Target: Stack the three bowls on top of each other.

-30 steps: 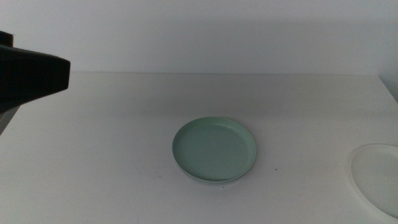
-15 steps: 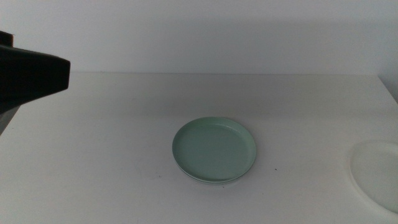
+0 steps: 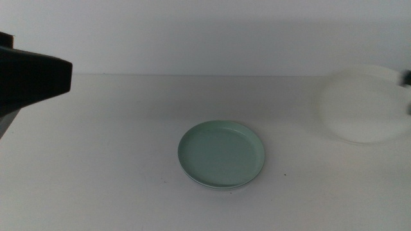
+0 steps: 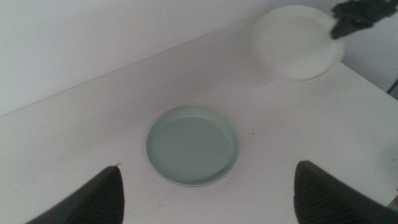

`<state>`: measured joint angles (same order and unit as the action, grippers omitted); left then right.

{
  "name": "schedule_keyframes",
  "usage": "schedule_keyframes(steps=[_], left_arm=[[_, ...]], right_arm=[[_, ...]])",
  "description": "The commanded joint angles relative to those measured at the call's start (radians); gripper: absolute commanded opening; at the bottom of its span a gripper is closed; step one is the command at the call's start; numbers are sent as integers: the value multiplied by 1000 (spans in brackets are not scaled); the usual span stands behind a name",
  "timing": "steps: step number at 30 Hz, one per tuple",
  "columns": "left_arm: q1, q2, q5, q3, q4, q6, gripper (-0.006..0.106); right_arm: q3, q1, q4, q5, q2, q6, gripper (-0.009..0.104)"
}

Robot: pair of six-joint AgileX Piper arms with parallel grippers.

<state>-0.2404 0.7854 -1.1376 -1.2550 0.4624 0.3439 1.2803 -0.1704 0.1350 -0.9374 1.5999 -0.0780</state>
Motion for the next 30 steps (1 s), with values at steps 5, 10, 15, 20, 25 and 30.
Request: schedule_keyframes(steps=[5, 10, 15, 20, 25, 30], left_arm=[[2, -4, 13, 6, 1, -4, 94], [2, -4, 13, 6, 1, -2, 94], [2, -4, 13, 6, 1, -2, 94], [2, -4, 13, 6, 1, -2, 94], [2, -4, 13, 6, 1, -5, 94], [2, -4, 13, 6, 1, -5, 94]], right_arm=[[77, 287, 98, 23, 30, -11, -2], [142, 454, 141, 24, 133, -27, -2], [194, 531, 154, 24, 240, -64, -2], [199, 541, 185, 25, 329, -60, -2], [199, 541, 181, 44, 384, -60, -2], [199, 541, 179, 93, 390, -60, 7]])
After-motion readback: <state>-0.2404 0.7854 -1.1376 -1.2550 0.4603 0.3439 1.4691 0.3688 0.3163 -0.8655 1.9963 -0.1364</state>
